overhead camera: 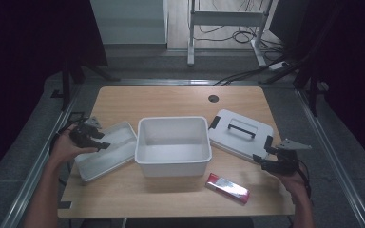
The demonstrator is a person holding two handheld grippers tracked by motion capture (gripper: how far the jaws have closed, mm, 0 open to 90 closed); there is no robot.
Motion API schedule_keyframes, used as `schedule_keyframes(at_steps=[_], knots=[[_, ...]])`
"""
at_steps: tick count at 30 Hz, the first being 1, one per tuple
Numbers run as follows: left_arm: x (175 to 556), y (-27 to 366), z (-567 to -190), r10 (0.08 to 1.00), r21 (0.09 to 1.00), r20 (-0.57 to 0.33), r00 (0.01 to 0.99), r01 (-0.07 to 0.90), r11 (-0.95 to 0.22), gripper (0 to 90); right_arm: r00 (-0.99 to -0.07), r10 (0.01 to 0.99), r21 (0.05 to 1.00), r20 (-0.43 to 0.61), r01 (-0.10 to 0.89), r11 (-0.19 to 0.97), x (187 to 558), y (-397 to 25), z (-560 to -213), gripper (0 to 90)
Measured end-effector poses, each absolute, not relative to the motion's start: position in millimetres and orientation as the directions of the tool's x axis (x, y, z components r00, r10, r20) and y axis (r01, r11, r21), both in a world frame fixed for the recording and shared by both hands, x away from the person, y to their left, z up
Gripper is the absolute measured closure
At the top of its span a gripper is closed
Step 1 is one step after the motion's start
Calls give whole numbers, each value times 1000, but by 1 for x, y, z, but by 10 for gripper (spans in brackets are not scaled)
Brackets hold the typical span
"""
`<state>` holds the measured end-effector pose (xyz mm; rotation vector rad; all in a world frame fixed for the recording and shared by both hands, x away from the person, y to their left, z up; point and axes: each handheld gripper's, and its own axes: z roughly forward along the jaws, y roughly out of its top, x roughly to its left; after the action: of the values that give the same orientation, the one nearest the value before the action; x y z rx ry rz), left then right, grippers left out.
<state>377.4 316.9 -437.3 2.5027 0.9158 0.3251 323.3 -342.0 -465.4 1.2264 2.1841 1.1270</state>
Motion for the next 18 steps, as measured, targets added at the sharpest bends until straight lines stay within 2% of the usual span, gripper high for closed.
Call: schedule_keyframes(at_steps=[8, 18], knots=[[353, 321, -431, 700, 535, 97, 708, 556, -636, 402, -600, 800, 783, 21, 507, 360, 319, -322, -453, 286], [348, 305, -446, 694, 504, 109, 712, 562, -656, 399, -715, 699, 685, -29, 495, 535, 317, -283, -447, 316]])
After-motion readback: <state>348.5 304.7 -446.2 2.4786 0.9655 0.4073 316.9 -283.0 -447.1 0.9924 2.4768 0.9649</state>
